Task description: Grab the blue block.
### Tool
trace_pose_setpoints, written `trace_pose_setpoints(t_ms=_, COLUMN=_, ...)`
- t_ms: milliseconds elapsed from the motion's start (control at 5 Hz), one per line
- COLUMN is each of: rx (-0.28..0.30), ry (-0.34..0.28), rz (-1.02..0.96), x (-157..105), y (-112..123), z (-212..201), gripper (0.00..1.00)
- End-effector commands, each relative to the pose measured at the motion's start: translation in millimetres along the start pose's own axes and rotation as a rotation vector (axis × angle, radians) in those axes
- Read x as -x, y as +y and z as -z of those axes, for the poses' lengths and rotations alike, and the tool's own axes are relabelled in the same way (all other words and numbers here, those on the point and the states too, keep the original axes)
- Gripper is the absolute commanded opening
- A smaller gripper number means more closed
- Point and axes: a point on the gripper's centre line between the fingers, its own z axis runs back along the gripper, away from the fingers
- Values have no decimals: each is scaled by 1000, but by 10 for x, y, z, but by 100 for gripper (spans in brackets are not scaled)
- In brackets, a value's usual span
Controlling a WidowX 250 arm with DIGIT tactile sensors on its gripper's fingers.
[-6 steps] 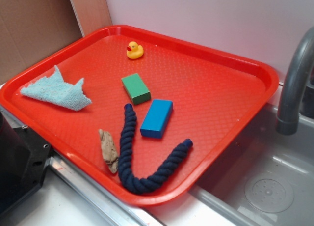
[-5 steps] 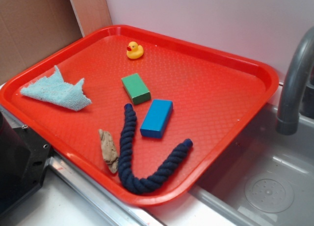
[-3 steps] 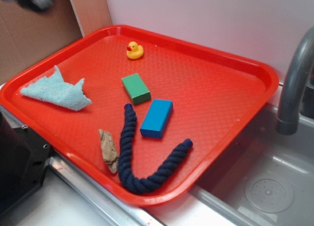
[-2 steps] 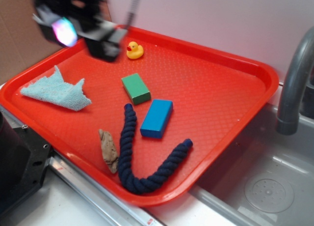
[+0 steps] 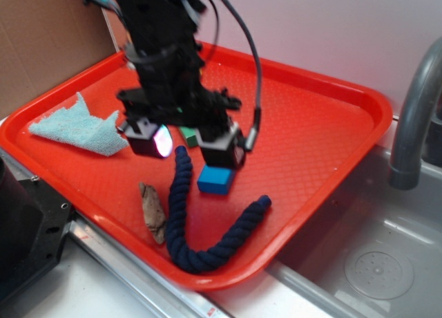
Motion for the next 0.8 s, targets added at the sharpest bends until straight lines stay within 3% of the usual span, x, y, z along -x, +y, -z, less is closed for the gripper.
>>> trace_pose_setpoints(t_ms=0, rx=8, ry=-19, rz=119, x=-308, y=-200, z=208, gripper=100)
trace_pose_setpoints(t_ms=200, rx=30, ry=-6, rz=143, x=-513, y=-256, z=167, gripper=100)
trace_pose_setpoints(t_ms=400, rx=54, ry=-3, rz=184, x=-739, y=-189, z=-218, gripper=100)
trace_pose_setpoints(t_ms=600, rx=100, ry=-39, rz=183, x=-860, y=-65, z=-680, gripper=100)
